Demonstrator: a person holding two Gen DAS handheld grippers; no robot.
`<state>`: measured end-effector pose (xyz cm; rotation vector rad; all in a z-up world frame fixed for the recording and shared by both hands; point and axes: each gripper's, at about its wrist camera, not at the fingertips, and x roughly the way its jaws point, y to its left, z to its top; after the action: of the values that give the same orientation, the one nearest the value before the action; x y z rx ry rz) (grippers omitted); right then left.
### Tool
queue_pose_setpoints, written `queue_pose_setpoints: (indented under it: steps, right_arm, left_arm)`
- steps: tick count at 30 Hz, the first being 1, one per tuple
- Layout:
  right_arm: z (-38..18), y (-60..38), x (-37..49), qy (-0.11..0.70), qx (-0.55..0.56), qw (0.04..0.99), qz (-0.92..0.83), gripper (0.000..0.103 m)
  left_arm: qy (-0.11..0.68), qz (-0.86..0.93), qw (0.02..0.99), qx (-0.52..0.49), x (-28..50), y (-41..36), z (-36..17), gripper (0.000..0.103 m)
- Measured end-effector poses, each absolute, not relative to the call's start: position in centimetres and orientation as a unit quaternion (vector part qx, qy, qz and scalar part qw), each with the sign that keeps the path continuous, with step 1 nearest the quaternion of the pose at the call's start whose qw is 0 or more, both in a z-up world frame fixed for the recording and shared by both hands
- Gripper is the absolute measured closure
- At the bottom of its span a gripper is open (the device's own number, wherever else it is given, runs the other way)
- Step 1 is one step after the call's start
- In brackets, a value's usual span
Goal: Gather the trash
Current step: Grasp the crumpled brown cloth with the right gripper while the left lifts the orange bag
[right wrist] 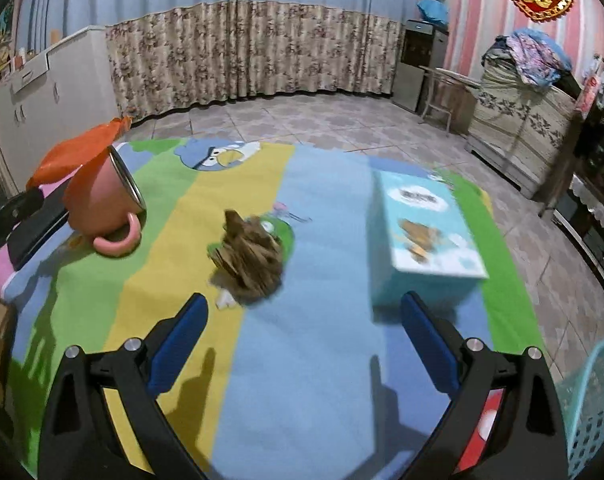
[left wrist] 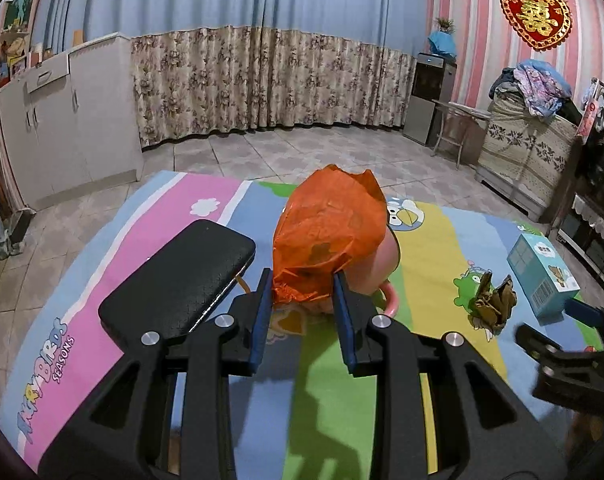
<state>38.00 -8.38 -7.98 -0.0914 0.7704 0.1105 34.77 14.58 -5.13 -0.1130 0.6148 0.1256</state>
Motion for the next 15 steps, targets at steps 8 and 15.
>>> queue_pose_setpoints:
  steps: [8,15]
  right_arm:
    - [-9.4,-7.0,40.7,0.389,-0.042,0.919,0.057,0.021]
    - [-9.2,-6.9,40.8,0.389,-0.035,0.916,0.092,0.061]
  left_arm:
    - [0.307,0.058,0.949,-0.040,34.8,13.9,-5.5,0.075]
    - [0.310,0.051,0.949,-0.038,34.8,13.6,-5.6,0.075]
